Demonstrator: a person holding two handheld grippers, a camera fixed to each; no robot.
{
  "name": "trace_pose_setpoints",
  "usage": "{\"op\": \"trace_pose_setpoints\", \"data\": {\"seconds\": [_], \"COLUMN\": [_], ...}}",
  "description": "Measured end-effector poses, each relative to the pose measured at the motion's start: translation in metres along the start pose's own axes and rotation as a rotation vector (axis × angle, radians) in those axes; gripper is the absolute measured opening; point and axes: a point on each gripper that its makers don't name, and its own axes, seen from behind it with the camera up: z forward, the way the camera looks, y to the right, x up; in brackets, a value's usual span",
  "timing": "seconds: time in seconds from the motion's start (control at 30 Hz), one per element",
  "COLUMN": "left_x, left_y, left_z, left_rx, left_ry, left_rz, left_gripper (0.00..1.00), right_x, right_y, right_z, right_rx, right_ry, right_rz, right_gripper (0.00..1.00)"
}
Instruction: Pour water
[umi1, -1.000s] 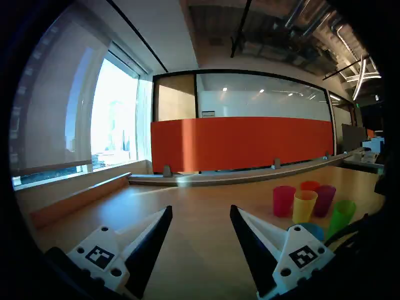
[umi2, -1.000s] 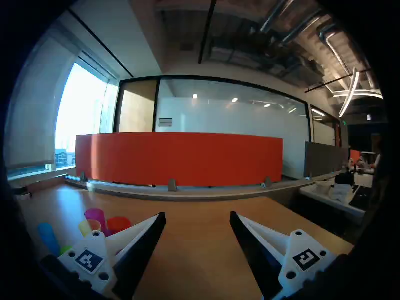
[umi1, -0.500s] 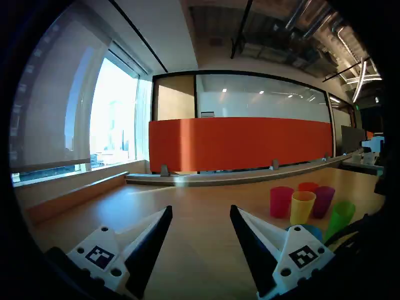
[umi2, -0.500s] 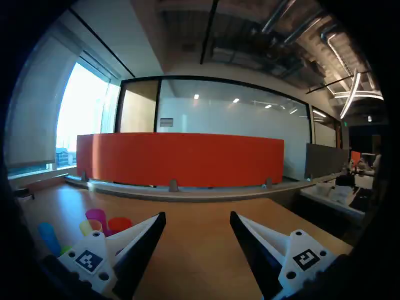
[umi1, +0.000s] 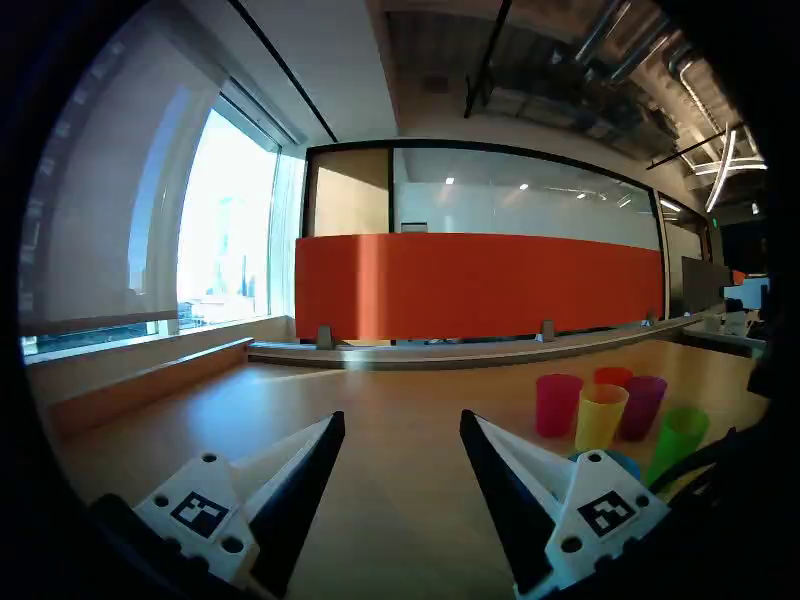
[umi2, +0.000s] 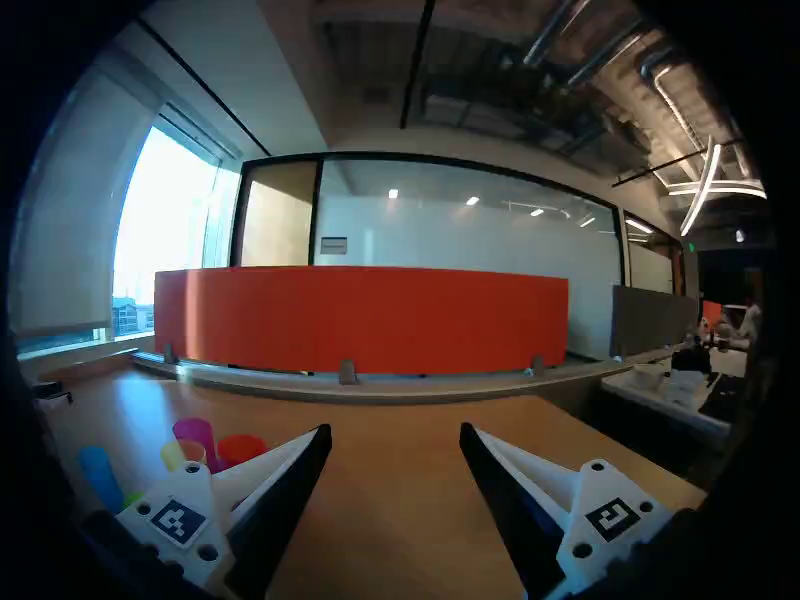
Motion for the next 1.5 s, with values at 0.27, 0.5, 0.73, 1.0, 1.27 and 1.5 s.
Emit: {"op": "trace_pose_setpoints", "data": {"seconds": [0.27, 0.5, 0.73, 1.0, 1.27, 1.5], "left_x": [0.001, 0.0, -0.001, -0.001, -0.001, -0.002], "left_y": [0.004, 0.005, 0.005, 0.006, 0.006, 0.006], "left_z": [-0.001, -0.001, -0.001, 0.0, 0.0, 0.001], "left_rx": [-0.015, -0.021, -0.021, -0.021, -0.021, -0.021], "left_ry": [0.003, 0.001, 0.0, 0.0, 0.0, 0.001], "left_rz": [-0.001, -0.001, 0.0, 0.0, 0.0, 0.0], "left_gripper": [0.85, 0.85, 0.85, 0.85, 0.85, 0.85], "right_x": [0.0, -0.001, 0.001, 0.006, 0.007, 0.001], "right_y": [0.001, 0.001, -0.001, -0.001, 0.002, 0.002], "right_z": [-0.002, -0.003, -0.007, -0.011, -0.015, -0.015], "right_rx": [0.0, 0.003, 0.015, 0.024, 0.032, 0.041], "right_ry": [0.001, 0.003, 0.018, 0.047, 0.079, 0.103], "right_rz": [0.003, 0.003, 0.002, -0.021, -0.012, -0.016], "right_gripper": [0.99, 0.99, 1.0, 0.99, 0.99, 0.99]}}
